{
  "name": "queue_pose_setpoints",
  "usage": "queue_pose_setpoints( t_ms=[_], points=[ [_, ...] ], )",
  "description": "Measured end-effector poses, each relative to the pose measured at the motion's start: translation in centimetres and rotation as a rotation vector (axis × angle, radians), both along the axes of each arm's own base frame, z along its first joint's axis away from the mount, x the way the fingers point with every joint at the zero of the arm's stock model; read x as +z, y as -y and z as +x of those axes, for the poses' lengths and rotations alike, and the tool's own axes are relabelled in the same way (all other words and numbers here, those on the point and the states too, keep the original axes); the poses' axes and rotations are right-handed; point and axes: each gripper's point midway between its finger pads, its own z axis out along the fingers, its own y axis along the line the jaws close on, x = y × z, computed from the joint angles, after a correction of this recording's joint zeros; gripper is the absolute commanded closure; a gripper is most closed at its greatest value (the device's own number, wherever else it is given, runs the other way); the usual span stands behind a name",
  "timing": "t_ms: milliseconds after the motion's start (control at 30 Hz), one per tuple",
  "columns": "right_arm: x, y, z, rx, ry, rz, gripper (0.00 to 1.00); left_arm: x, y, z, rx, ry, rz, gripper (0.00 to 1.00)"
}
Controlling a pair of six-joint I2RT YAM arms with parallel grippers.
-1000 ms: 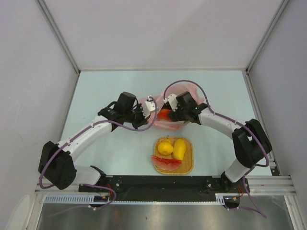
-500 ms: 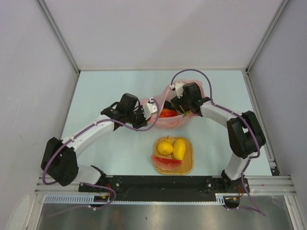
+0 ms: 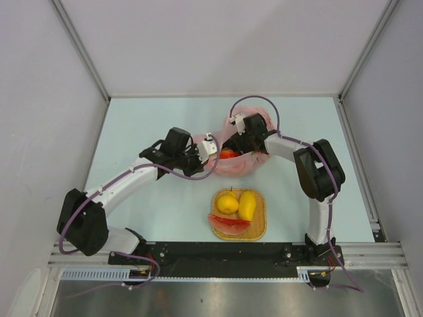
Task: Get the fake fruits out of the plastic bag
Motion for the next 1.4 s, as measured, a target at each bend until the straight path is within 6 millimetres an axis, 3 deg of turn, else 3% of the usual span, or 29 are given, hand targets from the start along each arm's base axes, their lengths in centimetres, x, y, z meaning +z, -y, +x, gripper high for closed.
queue_pose_setpoints(
  t_ms=[100,200,300,433,667,767,867,1033,1100,1167,1233,1267,1400],
  points=[
    [0.0,-0.2,0.8,0.01,0.016,-0.002,0.7,0.1,0.2,0.2,0.004,0.006,-0.008,1.0],
    [0.4,-0.6,1.2,0.05,0.027,-0.005,0.85,0.3,0.3,0.4,0.009,0.012,-0.018,1.0],
    [1.6,-1.1,1.5,0.106,0.055,0.001,0.93,0.6,0.6,0.7,0.015,0.016,-0.028,1.0],
    [5.3,-1.6,1.5,0.167,0.117,0.038,1.0,1.8,1.3,2.2,0.021,0.049,-0.044,1.0],
    [16.5,-1.9,1.1,0.235,0.329,0.144,1.0,6.1,3.0,6.2,0.055,0.177,-0.09,1.0],
    [18.7,-1.7,0.3,0.259,0.361,0.155,1.0,7.6,3.5,8.0,0.084,0.227,-0.106,1.0],
    [19.5,-1.2,-1.3,0.287,0.337,0.152,1.0,8.8,4.1,10.1,0.12,0.257,-0.124,1.0],
    [22.2,-0.8,-6.7,0.403,0.286,0.182,0.96,10.6,5.3,14.0,0.186,0.271,-0.167,1.0],
    [23.6,-0.5,-10.2,0.47,0.275,0.197,0.95,10.7,5.4,14.8,0.21,0.261,-0.181,1.0],
    [23.6,-0.1,-14.3,0.539,0.236,0.206,0.94,10.7,5.3,14.8,0.224,0.248,-0.19,1.0],
    [22.2,0.4,-17.5,0.592,0.178,0.204,0.93,10.7,5.3,14.8,0.233,0.237,-0.197,1.0],
    [20.4,0.9,-19.4,0.615,0.111,0.195,0.92,10.7,5.3,14.8,0.238,0.231,-0.202,1.0],
    [13.8,2.7,-23.1,0.612,-0.128,0.153,0.91,10.6,5.4,14.5,0.247,0.21,-0.217,1.0]
  ],
)
